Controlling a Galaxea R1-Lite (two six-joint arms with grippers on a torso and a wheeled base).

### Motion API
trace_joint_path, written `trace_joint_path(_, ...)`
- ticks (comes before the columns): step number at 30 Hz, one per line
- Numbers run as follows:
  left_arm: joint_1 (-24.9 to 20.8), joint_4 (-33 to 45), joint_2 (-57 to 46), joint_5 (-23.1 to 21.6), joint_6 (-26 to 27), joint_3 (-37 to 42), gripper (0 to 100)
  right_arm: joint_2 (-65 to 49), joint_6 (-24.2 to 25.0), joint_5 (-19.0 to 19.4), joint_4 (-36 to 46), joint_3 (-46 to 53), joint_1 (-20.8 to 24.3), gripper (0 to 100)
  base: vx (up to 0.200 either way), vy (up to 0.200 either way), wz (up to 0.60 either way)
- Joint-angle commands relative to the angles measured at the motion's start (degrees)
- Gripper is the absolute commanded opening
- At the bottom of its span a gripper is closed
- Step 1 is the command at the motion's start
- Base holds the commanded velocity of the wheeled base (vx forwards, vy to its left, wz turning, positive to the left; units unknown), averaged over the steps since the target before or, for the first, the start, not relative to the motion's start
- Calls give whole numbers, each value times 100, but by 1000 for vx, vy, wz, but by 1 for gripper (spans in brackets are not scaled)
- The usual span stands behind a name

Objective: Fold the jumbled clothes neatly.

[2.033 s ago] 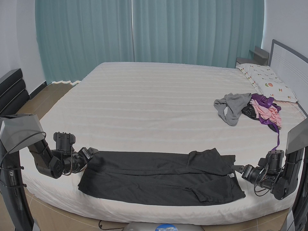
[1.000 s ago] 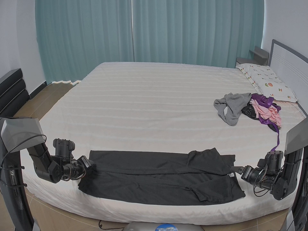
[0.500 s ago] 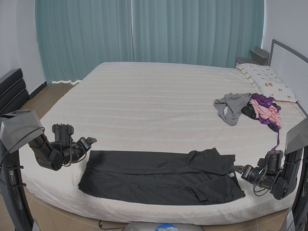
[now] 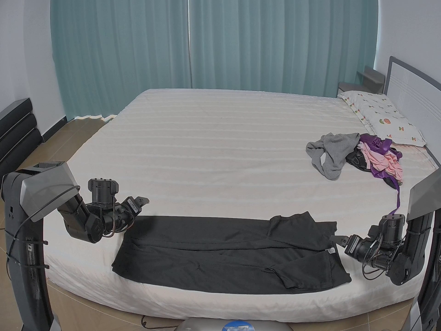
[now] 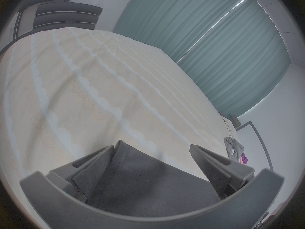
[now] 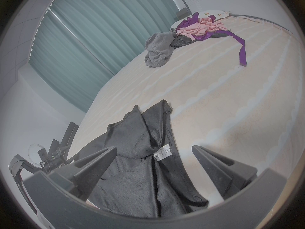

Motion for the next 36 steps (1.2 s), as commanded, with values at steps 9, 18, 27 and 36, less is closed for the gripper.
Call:
trace_joint_path(9,40,-2,210,54,27,7,0,22,-8,-17,67,-481,126,100,0,0,0)
trace_joint_path(18,49,-2,210,458,0,43,0,664,-16,1,559,-1808,117,100,0,0,0)
trace_joint_path(27,40,-11,210,476,-9,60,0,804,-16,1,1306,-2406,82,100,0,0,0)
trace_joint_path(36,49,-2,227,476,-9,69,0,857,-16,-8,1323,-2511,-33,0,0,0,0)
